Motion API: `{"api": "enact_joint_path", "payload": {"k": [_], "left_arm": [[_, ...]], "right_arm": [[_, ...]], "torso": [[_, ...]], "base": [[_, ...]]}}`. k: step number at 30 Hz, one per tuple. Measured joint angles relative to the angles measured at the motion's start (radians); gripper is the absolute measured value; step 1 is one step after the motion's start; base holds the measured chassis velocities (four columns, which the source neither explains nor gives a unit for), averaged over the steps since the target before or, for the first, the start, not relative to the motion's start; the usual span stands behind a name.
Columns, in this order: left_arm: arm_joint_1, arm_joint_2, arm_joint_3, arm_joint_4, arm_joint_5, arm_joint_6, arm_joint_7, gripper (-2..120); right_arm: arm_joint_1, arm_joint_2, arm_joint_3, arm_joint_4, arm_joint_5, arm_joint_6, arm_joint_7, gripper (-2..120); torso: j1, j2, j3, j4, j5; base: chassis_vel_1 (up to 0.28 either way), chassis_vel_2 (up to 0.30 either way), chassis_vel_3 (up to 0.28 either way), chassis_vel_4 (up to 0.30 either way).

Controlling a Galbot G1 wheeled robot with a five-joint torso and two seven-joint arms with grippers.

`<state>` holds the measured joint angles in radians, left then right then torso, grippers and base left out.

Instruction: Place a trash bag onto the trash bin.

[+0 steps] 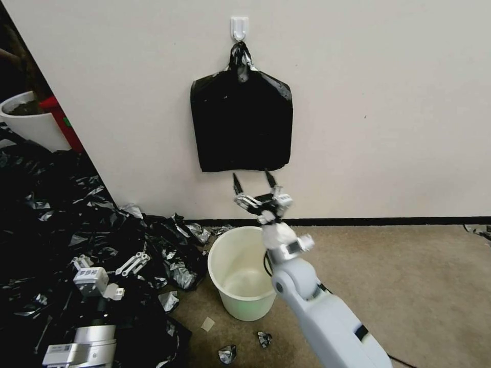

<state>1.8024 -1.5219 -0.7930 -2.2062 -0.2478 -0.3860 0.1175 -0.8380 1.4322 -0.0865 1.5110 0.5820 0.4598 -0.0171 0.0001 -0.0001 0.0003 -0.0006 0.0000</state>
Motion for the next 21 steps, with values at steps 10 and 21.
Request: {"api": "enact_joint_path", "payload": {"k": [10,21], "left_arm": [[0.040,-0.023,-0.046,-0.017,0.000,-0.010,-0.019,100],[0.045,-0.032,-0.059,-0.026,0.006,-0.014,-0.027,100]], "right_arm": [[0.403,0.181,-0.042,-0.226,0.264,0.012,-0.055,100],[0.492,0.181,0.007,-0.268,0.278,-0.016,-0.010,100]], "torso": [[0.000,0.000,0.000,0.0010,-0.0004],[0.000,0.000,0.000,0.0005,0.0000]], "base": [[0.000,0.000,0.000,0.000],[0.000,0.000,0.000,0.000]]}}
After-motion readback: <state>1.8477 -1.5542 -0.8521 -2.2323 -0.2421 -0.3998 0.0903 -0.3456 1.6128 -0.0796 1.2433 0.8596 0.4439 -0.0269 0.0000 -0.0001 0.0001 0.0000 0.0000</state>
